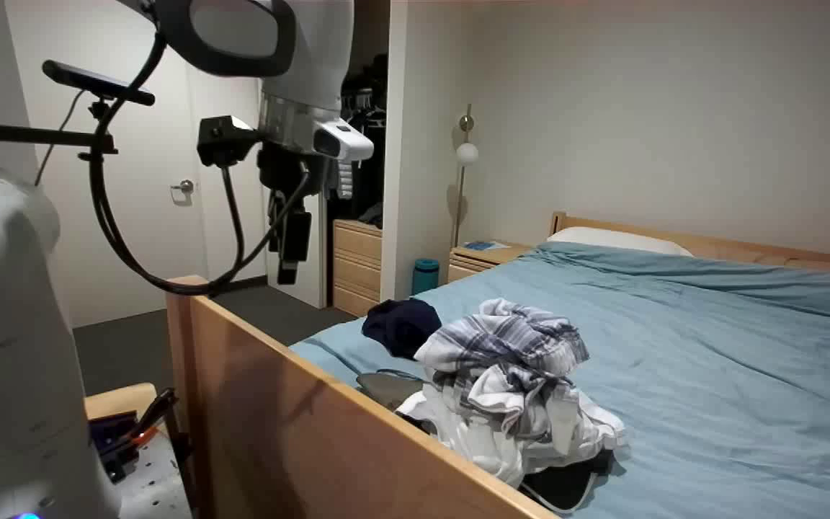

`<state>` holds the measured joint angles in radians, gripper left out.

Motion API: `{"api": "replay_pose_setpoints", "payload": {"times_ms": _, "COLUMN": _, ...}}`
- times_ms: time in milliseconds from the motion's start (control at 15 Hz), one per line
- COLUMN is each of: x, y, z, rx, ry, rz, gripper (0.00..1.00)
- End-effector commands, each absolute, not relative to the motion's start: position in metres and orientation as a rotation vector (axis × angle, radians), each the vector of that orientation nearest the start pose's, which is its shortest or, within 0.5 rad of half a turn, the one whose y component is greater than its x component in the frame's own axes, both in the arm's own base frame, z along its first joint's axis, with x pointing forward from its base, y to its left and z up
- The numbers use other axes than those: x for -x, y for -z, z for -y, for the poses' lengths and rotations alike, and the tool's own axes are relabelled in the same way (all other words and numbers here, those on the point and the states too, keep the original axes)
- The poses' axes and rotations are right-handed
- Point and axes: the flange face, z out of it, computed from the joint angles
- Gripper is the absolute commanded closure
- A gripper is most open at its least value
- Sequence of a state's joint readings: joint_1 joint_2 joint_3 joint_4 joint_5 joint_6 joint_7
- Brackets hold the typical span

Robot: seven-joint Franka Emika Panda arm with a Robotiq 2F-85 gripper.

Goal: Put the black clothing on the left on the heap of clothes on the right

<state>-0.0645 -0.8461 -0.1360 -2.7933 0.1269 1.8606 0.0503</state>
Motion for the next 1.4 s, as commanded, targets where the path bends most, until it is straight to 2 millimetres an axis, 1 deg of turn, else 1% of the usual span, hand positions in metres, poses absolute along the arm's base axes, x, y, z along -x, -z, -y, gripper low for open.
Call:
{"api": "replay_pose_setpoints", "payload": {"times_ms": 0, "x": -0.281, "y": -0.426, "z": 0.044, "rx": 2.892, "ry": -0.122, "rz": -0.352, "gripper": 0.0}}
{"api": "replay_pose_setpoints", "payload": {"times_ms": 67, "x": -0.292, "y": -0.43, "z": 0.038, "rx": 2.905, "ry": -0.116, "rz": -0.329, "gripper": 0.0}}
{"api": "replay_pose_setpoints", "payload": {"times_ms": 133, "x": -0.296, "y": -0.432, "z": 0.036, "rx": 2.908, "ry": -0.115, "rz": -0.309, "gripper": 0.0}}
{"api": "replay_pose_setpoints", "payload": {"times_ms": 200, "x": -0.31, "y": -0.438, "z": 0.025, "rx": 2.918, "ry": -0.099, "rz": -0.302, "gripper": 0.0}}
{"api": "replay_pose_setpoints", "payload": {"times_ms": 267, "x": -0.319, "y": -0.443, "z": 0.016, "rx": 2.929, "ry": -0.083, "rz": -0.282, "gripper": 0.0}}
{"api": "replay_pose_setpoints", "payload": {"times_ms": 400, "x": -0.343, "y": -0.45, "z": -0.007, "rx": 2.96, "ry": -0.049, "rz": -0.254, "gripper": 0.0}}
{"api": "replay_pose_setpoints", "payload": {"times_ms": 467, "x": -0.359, "y": -0.45, "z": -0.023, "rx": 2.978, "ry": -0.04, "rz": -0.227, "gripper": 0.0}}
{"api": "replay_pose_setpoints", "payload": {"times_ms": 600, "x": -0.387, "y": -0.449, "z": -0.047, "rx": 3.003, "ry": -0.012, "rz": -0.203, "gripper": 0.0}}
{"api": "replay_pose_setpoints", "payload": {"times_ms": 733, "x": -0.418, "y": -0.443, "z": -0.071, "rx": 3.021, "ry": 0.021, "rz": -0.147, "gripper": 0.0}}
{"api": "replay_pose_setpoints", "payload": {"times_ms": 800, "x": -0.431, "y": -0.44, "z": -0.079, "rx": 3.024, "ry": 0.025, "rz": -0.115, "gripper": 0.0}}
{"api": "replay_pose_setpoints", "payload": {"times_ms": 867, "x": -0.45, "y": -0.434, "z": -0.088, "rx": 3.016, "ry": 0.028, "rz": -0.104, "gripper": 0.0}}
{"api": "replay_pose_setpoints", "payload": {"times_ms": 933, "x": -0.462, "y": -0.435, "z": -0.093, "rx": 3.008, "ry": 0.016, "rz": -0.097, "gripper": 0.0}}
{"api": "replay_pose_setpoints", "payload": {"times_ms": 1000, "x": -0.429, "y": -0.44, "z": -0.082, "rx": 3.03, "ry": 0.045, "rz": -0.088, "gripper": 0.0}}
{"api": "replay_pose_setpoints", "payload": {"times_ms": 1067, "x": -0.439, "y": -0.436, "z": -0.085, "rx": 3.029, "ry": 0.027, "rz": -0.082, "gripper": 0.0}}
{"api": "replay_pose_setpoints", "payload": {"times_ms": 1133, "x": -0.441, "y": -0.432, "z": -0.085, "rx": 3.03, "ry": 0.014, "rz": -0.083, "gripper": 0.0}}
{"api": "replay_pose_setpoints", "payload": {"times_ms": 1333, "x": -0.437, "y": -0.437, "z": -0.083, "rx": 3.029, "ry": 0.029, "rz": -0.087, "gripper": 0.0}}
